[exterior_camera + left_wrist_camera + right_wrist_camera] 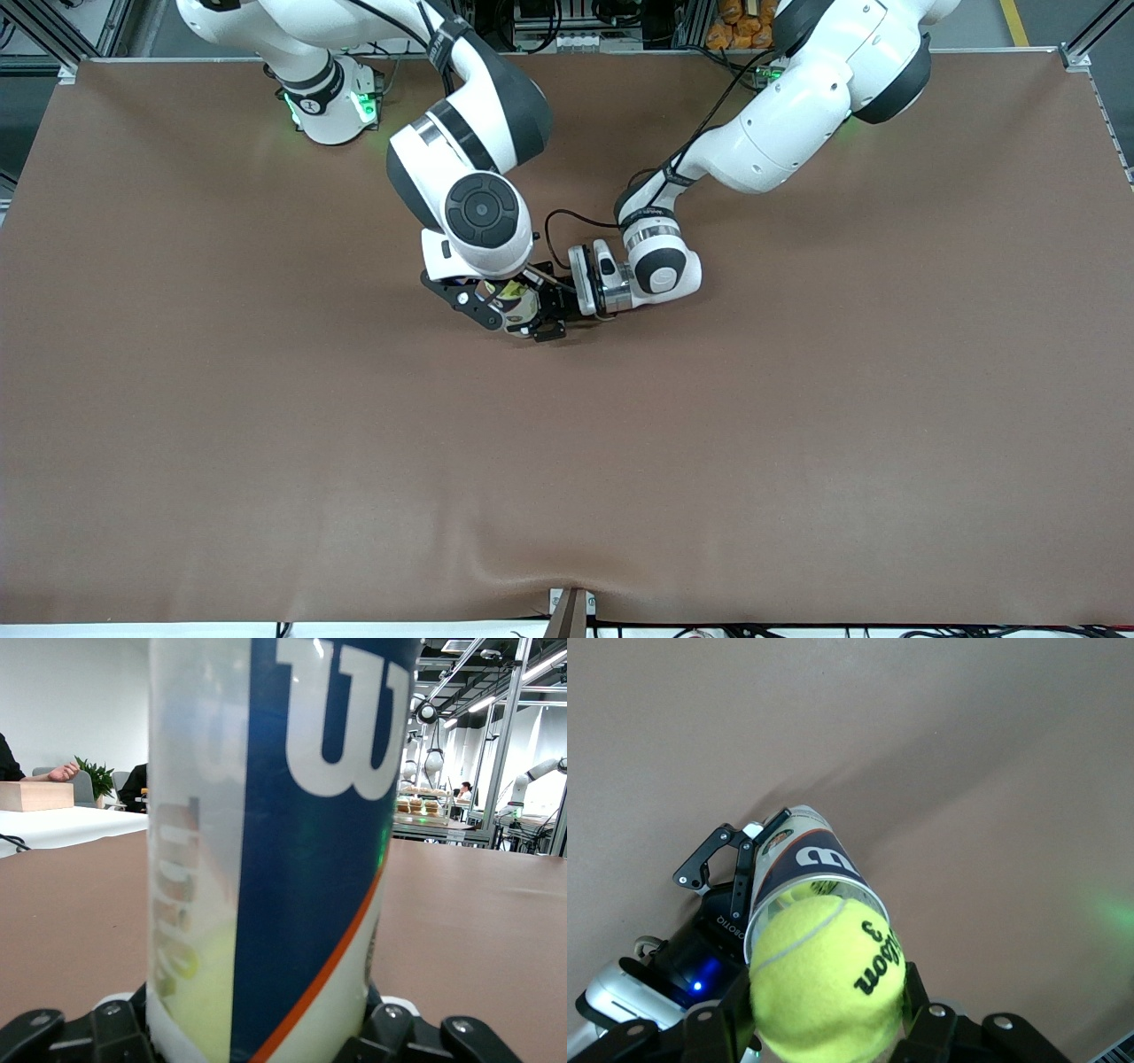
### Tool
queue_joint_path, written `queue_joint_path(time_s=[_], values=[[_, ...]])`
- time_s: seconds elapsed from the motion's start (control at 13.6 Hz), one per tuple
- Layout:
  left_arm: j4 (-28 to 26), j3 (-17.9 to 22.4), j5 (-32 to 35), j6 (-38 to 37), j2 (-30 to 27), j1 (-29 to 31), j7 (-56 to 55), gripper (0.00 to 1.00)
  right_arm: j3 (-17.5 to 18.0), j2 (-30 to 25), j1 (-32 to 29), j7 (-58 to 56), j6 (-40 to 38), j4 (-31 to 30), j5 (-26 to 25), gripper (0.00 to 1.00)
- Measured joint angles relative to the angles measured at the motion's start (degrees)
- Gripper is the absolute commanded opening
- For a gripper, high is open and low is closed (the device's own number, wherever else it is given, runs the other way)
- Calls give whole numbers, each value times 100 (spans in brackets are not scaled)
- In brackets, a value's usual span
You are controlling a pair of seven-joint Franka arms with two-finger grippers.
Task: Insert tennis ball vertically with right arm
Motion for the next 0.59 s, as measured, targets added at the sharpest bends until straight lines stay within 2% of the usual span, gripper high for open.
queue_joint_path(time_s=[0.22,0.44,0.51,0.59], values=[[0,0,0,0,0,0,0,80,-21,-1,0,6,13,0,0,12],[0,0,0,0,0,0,0,80,-23,-1,0,7,37,0,0,12],[0,0,0,0,0,0,0,80,-22,-1,1,7,37,0,0,20],[0,0,0,0,0,0,0,80,-21,-1,2,7,37,0,2,74]])
